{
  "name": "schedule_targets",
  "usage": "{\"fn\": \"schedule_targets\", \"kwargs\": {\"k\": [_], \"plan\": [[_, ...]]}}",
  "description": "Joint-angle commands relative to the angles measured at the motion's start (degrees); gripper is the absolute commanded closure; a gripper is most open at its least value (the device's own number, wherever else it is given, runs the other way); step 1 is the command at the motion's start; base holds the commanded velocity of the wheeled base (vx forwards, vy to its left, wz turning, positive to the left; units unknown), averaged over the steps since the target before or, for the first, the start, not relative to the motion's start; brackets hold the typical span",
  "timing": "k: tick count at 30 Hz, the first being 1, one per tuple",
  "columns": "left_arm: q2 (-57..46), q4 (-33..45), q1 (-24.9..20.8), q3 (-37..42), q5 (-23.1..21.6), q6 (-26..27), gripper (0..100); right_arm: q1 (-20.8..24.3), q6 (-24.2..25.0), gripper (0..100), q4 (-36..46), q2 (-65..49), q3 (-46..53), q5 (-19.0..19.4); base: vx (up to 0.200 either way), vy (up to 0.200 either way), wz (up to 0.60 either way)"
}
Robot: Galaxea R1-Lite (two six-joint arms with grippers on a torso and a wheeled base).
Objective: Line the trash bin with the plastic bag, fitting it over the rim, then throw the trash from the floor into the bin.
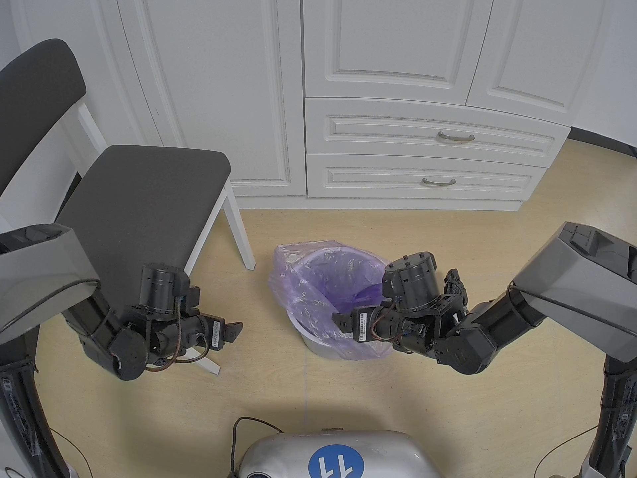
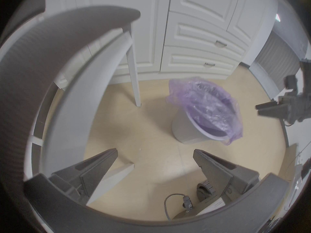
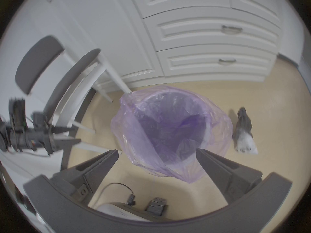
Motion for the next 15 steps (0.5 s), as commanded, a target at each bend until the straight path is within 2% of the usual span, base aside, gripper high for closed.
{"fn": "schedule_targets", "kwargs": {"k": [1,5,6,8,15], "plan": [[-11.4,-12.0,3.5,12.0,-3.2,-2.8,0,3.5,-20.4,0,0.0,4.7,-5.4,-0.4,0.000,0.000,0.00],[-15.5,-12.5,4.1,14.0,-3.9,-2.8,0,5.1,-27.6,0,0.0,9.5,-8.5,-2.5,0.000,0.000,0.00],[-15.7,-12.5,4.1,14.1,-4.0,-2.8,0,5.1,-27.8,0,0.0,9.7,-8.7,-2.6,0.000,0.000,0.00],[-17.0,-12.5,4.2,14.4,-6.2,-2.8,0,5.4,-31.2,0,0.5,10.7,-10.0,-3.4,0.000,0.000,0.00],[-15.2,-12.6,3.9,15.3,-11.3,-3.0,0,5.0,-32.2,0,1.7,11.6,-12.5,-4.1,0.000,0.000,0.00]]}}
